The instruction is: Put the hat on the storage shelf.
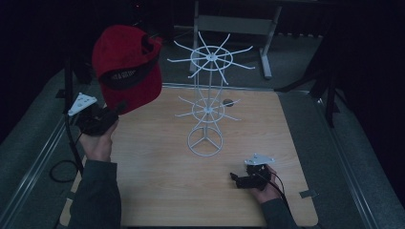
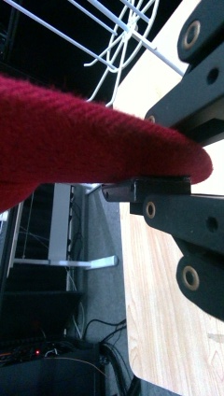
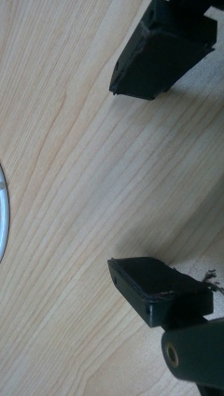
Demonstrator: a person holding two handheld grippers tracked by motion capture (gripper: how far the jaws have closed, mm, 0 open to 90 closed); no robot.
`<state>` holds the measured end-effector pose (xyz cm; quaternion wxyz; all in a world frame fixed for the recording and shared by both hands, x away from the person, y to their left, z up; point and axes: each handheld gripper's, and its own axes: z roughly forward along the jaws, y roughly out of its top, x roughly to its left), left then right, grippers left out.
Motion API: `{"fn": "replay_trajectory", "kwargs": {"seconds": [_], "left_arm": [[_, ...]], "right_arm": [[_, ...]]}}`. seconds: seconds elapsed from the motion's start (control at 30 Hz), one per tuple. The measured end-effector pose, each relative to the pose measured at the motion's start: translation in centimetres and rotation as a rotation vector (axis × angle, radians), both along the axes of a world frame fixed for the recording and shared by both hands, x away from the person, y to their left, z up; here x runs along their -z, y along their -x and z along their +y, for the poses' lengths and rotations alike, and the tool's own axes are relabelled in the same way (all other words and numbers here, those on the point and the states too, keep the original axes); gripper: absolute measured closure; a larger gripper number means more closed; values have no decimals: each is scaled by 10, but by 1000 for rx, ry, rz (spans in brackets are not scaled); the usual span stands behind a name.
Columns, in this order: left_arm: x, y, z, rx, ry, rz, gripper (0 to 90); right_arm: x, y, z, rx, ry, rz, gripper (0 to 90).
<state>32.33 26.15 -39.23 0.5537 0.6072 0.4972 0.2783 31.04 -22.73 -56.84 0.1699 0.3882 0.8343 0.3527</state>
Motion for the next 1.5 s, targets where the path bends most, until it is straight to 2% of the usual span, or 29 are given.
{"fn": "replay_trajectory", "kwargs": {"seconds": [1.2,1.5], "left_arm": [[-26,-4,-18,13,25,-59,860],[-33,-4,-23,29,16,-77,860]], "right_arm": [[0,0,0,0,0,1,131],[0,0,0,0,0,1,131]]}}
